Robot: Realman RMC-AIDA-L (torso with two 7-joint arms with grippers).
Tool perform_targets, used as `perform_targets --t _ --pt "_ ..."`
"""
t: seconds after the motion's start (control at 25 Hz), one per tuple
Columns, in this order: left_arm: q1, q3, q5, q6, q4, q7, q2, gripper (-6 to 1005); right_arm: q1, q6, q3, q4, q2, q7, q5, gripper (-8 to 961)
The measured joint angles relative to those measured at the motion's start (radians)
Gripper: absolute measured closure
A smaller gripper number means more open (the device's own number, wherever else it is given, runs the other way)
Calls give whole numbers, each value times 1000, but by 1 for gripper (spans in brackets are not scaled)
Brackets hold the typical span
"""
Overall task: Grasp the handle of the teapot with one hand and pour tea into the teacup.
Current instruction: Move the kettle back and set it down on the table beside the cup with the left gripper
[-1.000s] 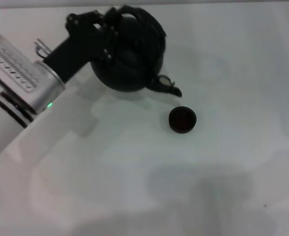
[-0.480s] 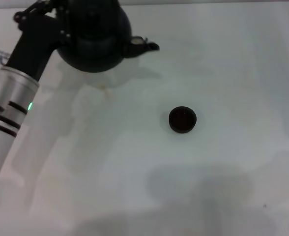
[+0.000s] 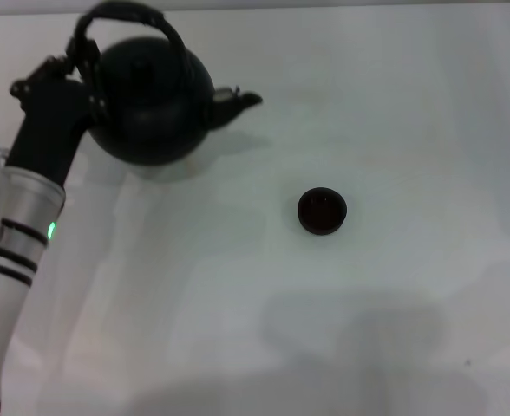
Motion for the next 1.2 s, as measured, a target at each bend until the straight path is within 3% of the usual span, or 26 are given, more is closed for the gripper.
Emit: perform_targets --t 0.44,1.2 --pt "86 43 -3 -1 24 -5 0 888 -4 0 0 -10 0 0 0 79" --pt "83 47 3 -45 0 -30 1 844 9 -8 0 -18 0 1 0 81"
